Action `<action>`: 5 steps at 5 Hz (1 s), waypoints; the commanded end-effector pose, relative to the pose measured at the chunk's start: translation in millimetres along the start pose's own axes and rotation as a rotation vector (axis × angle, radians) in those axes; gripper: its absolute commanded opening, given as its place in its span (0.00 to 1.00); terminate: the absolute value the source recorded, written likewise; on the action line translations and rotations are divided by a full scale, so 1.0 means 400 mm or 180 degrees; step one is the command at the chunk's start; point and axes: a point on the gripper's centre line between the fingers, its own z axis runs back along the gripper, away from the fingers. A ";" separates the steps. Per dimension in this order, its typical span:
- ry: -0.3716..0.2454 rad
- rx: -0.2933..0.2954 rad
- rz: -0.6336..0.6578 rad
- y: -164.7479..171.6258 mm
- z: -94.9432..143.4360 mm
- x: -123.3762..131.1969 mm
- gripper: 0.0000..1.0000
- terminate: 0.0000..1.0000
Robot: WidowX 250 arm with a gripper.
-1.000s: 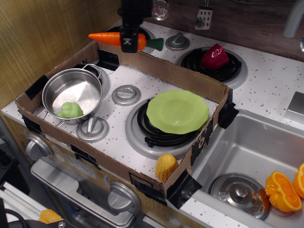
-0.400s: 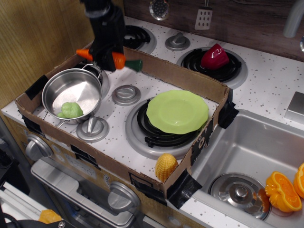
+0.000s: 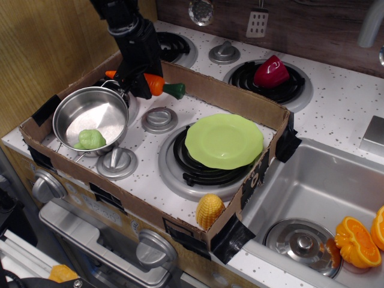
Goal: Take carrot off plate
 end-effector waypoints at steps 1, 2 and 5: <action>0.0100 0.0326 -0.0095 0.075 0.040 0.042 1.00 0.00; 0.0154 0.0367 -0.0091 0.086 0.051 0.056 1.00 0.00; 0.0256 0.0329 0.1038 0.116 0.105 0.133 1.00 0.00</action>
